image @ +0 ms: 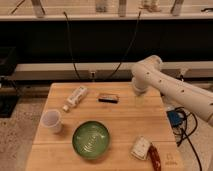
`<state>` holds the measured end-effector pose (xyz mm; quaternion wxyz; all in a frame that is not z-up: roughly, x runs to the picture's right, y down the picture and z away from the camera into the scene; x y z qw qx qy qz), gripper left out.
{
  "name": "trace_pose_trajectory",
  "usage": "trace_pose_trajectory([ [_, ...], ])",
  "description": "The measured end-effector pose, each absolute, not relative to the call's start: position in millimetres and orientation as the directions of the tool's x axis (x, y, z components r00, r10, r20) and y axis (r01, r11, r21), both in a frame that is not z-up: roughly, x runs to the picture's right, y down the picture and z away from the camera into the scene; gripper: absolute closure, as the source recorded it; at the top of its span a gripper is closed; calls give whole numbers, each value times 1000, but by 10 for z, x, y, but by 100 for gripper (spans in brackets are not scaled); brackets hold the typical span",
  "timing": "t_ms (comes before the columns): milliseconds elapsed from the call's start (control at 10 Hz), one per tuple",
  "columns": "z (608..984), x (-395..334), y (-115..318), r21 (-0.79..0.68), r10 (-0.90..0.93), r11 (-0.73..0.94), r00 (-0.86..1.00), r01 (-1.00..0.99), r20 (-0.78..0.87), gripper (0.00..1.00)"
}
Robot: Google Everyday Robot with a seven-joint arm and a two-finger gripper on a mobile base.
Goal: Push the eraser across the table
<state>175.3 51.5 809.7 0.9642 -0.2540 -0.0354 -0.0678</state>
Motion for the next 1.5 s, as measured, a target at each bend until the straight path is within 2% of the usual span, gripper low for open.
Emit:
trace_pose_trajectory([
  [1000, 8265, 1607, 563, -484, -94, 864, 990, 136, 110, 20],
  [1300, 8299, 1583, 580, -484, -87, 865, 990, 129, 109, 36],
  [1500, 8329, 1552, 591, -484, -81, 866, 991, 124, 109, 34],
])
